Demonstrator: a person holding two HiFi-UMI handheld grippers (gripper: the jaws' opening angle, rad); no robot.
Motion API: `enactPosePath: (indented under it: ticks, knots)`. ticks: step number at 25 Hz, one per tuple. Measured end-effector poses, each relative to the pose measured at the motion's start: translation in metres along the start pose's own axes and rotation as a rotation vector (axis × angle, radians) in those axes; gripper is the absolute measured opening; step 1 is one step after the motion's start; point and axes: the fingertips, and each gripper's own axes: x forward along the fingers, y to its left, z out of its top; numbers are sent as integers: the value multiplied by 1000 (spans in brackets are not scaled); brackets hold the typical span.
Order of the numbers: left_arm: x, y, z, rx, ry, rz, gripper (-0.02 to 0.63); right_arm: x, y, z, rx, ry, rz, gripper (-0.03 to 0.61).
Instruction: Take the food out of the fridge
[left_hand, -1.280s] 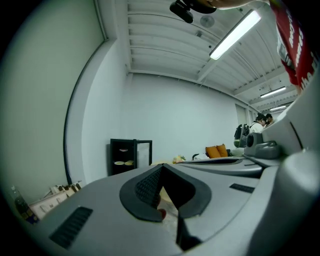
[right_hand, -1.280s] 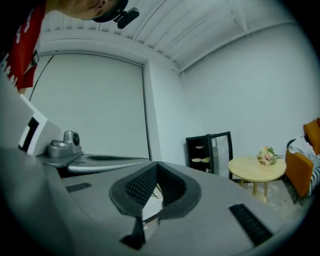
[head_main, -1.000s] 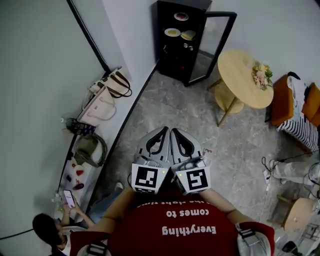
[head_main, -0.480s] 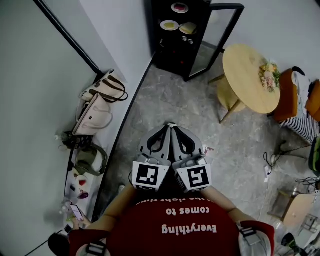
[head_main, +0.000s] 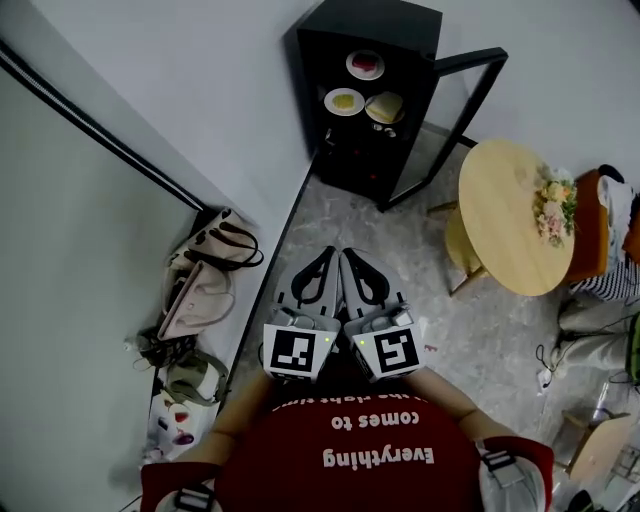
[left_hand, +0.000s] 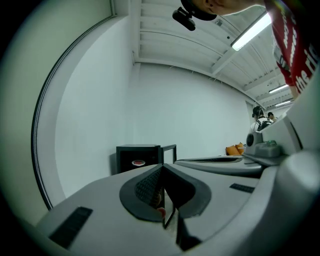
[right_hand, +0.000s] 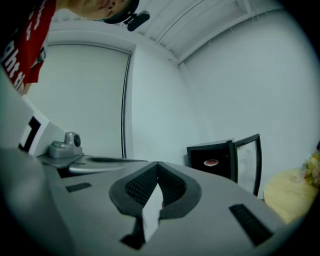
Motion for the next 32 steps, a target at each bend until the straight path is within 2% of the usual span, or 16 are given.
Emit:
enactPosePath:
  ticks: [5,11,15,19,24,29,32]
  knots:
    - [58,36,6,-8,14,47,3,61,-29,6,-44,11,36,11]
    - [108,74,-9,-2,72,8,3,119,-55,-15,-22,72,0,11]
    - [151,109,-20,-25,89,-78,3,169,-73,-28,-27,107,-69,11]
    - [197,144,-16,23,96,-185,3,221,-94,-44,-34,175,-142,11]
    - [252,207,-13,66,137,-270,4,289,-106,-43,9,182,-185,11]
    - [295,246,-41,55,201,-344,5,323,-136,-79,132,290,-271,12]
    - [313,251,-58,11,222,-387,5,329,-150,-99,184,347,-315,13]
